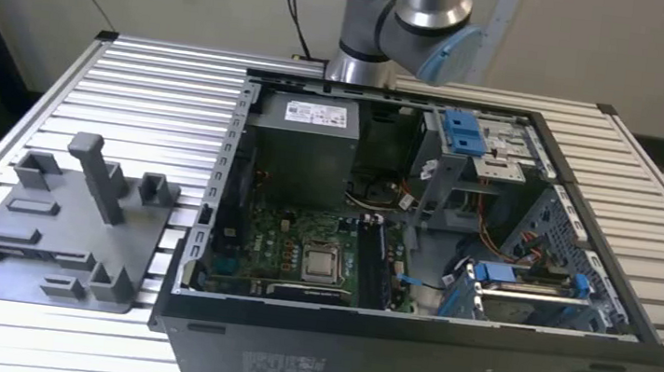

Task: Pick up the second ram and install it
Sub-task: 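Pick up the second ram and move it above second insertion slot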

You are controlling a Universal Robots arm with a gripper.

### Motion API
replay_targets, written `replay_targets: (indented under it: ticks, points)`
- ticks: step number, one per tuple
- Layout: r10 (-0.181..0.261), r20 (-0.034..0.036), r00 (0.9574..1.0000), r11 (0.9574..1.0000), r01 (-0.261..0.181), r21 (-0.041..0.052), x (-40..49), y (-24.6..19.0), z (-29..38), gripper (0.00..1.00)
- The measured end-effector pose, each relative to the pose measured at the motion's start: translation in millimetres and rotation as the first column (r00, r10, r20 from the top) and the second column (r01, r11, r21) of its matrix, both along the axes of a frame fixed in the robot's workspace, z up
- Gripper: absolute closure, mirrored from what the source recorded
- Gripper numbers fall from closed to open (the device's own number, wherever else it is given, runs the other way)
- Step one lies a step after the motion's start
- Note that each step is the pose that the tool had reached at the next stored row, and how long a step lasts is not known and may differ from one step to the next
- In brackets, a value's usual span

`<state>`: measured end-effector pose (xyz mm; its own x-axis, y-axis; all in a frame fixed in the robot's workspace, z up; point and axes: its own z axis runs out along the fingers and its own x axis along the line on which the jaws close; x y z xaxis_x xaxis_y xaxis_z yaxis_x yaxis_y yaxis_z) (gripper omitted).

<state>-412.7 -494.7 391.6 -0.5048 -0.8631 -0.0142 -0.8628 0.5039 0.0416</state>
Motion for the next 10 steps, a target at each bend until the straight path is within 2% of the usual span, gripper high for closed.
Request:
replay_targets:
  ticks: [3, 5, 10]
  points:
    - [0.054, 0.0000, 0.9986, 0.9986, -0.054, -0.0005, 0.0, 0.0, 0.0, 0.89]
    - [0.090, -0.0001, 0.9960, 0.9960, -0.090, -0.0010, 0.0, 0.0, 0.0, 0.89]
    - [0.179, -0.0003, 0.9838, 0.9838, -0.179, -0.0024, 0.0, 0.0, 0.0, 0.89]
